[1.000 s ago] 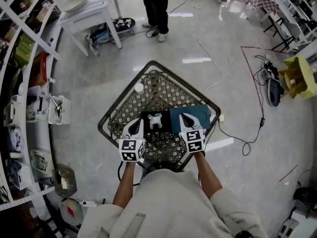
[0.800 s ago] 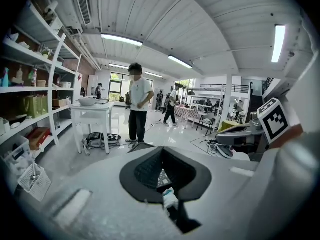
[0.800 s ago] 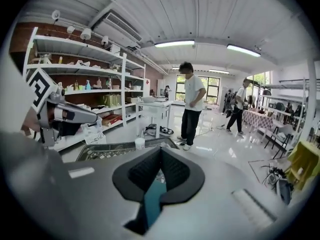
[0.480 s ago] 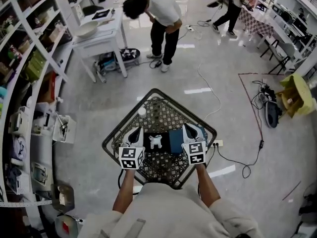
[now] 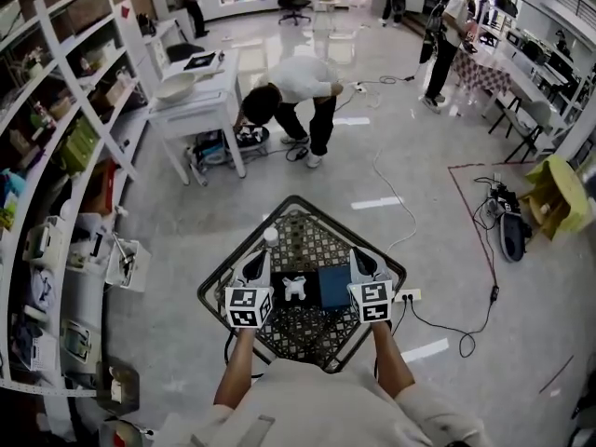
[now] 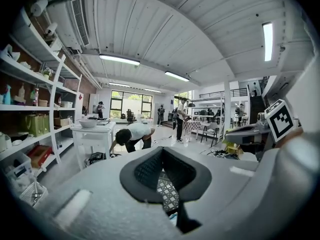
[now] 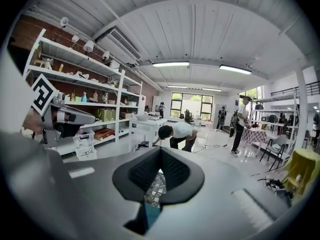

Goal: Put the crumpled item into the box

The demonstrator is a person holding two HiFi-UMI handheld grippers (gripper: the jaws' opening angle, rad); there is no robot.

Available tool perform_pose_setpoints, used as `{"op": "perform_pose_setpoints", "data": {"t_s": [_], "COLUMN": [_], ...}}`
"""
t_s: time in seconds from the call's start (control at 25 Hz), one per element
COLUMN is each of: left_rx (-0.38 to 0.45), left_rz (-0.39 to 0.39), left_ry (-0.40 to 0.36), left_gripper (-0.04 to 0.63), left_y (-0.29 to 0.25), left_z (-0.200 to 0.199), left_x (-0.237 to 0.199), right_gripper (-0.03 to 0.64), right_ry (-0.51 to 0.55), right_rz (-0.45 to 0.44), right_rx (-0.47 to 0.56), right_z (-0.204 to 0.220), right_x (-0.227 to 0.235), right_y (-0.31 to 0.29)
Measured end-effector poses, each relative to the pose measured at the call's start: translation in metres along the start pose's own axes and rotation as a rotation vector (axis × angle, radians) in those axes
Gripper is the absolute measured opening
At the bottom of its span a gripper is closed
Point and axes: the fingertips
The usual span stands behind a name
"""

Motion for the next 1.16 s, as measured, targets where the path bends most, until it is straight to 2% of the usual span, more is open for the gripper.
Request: {"op": "perform_pose_setpoints", "data": {"t_s": [0.36, 1.16], "left_rx": [0.021, 0.020], "left_rz": [0.001, -0.012], "left_ry": [-0.015, -0.002], "left_gripper": [0.005, 0.005], "left_y": [0.007, 0.011], "left_z": [-0.011, -0.009], "left_x": [0.007, 0.009], "right_gripper": [-0.002, -0.002], "right_ry": [0.009, 0.024], "right_rz": [-0.004, -0.024], "right_rx": [0.021, 0.004], "right_z": [-0.006, -0.002], "right_x": [-0.004, -0.005], "right_y": [0.010, 0.012]}}
Point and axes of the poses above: the fingertips, and each gripper's own axes: y backward along the fingers, x to its right, z out of its underside, and after that the axes turned 3 degrees about -z, right-handed
